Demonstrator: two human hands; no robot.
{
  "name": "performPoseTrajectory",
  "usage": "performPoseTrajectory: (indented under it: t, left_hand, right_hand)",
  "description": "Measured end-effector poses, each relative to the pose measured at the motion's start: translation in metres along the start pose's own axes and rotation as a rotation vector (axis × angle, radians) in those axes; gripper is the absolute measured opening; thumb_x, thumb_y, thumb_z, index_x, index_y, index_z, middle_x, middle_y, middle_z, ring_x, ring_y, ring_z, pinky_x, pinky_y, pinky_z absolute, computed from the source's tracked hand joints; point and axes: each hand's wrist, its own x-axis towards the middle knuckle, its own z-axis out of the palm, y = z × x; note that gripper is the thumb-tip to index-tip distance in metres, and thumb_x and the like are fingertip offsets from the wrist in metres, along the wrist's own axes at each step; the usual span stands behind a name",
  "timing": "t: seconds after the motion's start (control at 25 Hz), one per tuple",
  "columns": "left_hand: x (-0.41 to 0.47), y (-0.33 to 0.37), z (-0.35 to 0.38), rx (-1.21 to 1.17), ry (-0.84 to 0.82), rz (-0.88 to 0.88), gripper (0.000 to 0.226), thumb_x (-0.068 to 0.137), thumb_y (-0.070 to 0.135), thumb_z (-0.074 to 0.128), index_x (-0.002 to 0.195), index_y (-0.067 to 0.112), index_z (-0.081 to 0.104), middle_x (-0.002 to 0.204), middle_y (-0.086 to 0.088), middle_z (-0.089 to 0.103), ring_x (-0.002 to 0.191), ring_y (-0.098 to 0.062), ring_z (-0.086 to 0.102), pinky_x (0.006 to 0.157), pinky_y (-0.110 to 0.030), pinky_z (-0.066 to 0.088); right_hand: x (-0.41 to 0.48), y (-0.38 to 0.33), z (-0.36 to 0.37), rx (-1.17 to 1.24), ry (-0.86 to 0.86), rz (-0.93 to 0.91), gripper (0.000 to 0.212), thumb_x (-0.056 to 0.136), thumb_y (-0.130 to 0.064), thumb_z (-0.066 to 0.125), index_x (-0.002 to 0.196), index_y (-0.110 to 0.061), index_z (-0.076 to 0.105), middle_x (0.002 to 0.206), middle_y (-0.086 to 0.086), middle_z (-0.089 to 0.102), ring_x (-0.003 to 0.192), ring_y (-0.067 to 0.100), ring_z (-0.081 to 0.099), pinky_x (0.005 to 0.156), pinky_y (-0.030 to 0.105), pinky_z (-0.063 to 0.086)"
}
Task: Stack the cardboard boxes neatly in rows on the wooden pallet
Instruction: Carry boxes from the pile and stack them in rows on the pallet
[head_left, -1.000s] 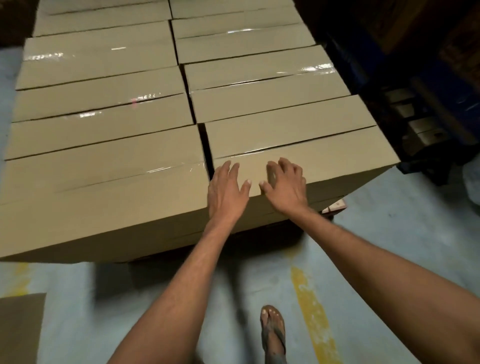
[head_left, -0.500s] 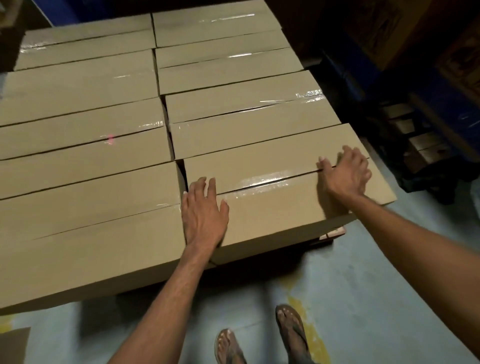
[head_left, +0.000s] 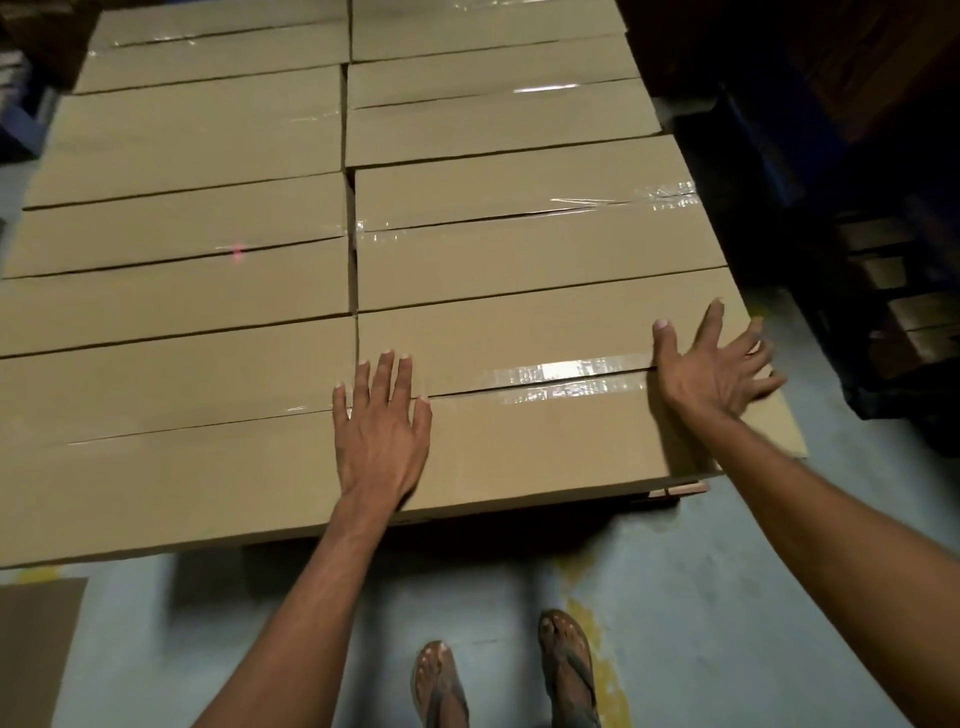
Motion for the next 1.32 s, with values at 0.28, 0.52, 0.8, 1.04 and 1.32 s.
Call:
performPoseTrajectory:
  t: [0.28, 0.52, 0.8, 1.04, 1.32]
  left_hand:
    - [0.056, -0.006, -0.016, -0.069, 0.043, -0.059, 0.069, 0.107, 0.060, 0.015, 0.164, 0.021, 0.012, 0.172, -0.004, 0.006, 0.158, -0.025, 0.008, 0.127, -0.050, 0.003]
    - [0.105, -0.020, -0.009, -0.093, 0.018, -0.072, 0.077, 0.103, 0.067, 0.015, 0.164, 0.019, 0.018, 0.172, -0.002, 0.010, 0.158, -0.026, 0.005, 0.126, -0.051, 0.007]
    - [0.104, -0.019, -0.011, -0.145, 0.067, -0.081, 0.071, 0.103, 0.065, 0.026, 0.159, 0.020, 0.033, 0.172, 0.001, 0.012, 0.157, -0.023, 0.010, 0.123, -0.049, 0.017]
    - [0.096, -0.024, -0.006, -0.163, 0.101, -0.065, 0.066, 0.105, 0.059, 0.033, 0.155, 0.017, 0.041, 0.171, 0.002, 0.016, 0.155, -0.025, 0.018, 0.124, -0.048, 0.022]
    - [0.102, -0.023, -0.029, -0.339, -0.041, -0.071, 0.063, 0.103, 0.050, 0.048, 0.155, 0.017, 0.039, 0.172, -0.001, 0.009, 0.157, -0.026, 0.012, 0.125, -0.046, 0.021]
  right_hand:
    - [-0.006, -0.017, 0.005, 0.068, 0.025, -0.222, 0.073, 0.101, -0.069, 0.022, 0.161, -0.027, 0.019, 0.170, 0.018, 0.002, 0.157, 0.034, -0.004, 0.121, 0.065, 0.001]
    - [0.026, -0.076, 0.008, 0.074, -0.015, -0.358, 0.082, 0.098, -0.075, 0.022, 0.163, -0.027, 0.012, 0.170, 0.020, -0.001, 0.157, 0.035, -0.003, 0.124, 0.058, 0.002]
    - [0.084, -0.092, 0.002, 0.099, -0.025, -0.100, 0.107, 0.082, -0.094, 0.018, 0.164, -0.026, 0.009, 0.169, 0.025, -0.004, 0.157, 0.040, -0.009, 0.123, 0.058, -0.002]
    - [0.079, -0.100, 0.005, 0.029, -0.019, -0.118, 0.112, 0.079, -0.097, 0.013, 0.165, -0.025, 0.008, 0.168, 0.027, -0.002, 0.156, 0.042, -0.007, 0.122, 0.060, -0.002]
    - [0.078, -0.106, -0.009, 0.003, -0.212, -0.155, 0.111, 0.082, -0.094, 0.020, 0.165, -0.022, 0.001, 0.167, 0.028, -0.012, 0.155, 0.040, -0.017, 0.121, 0.062, -0.007]
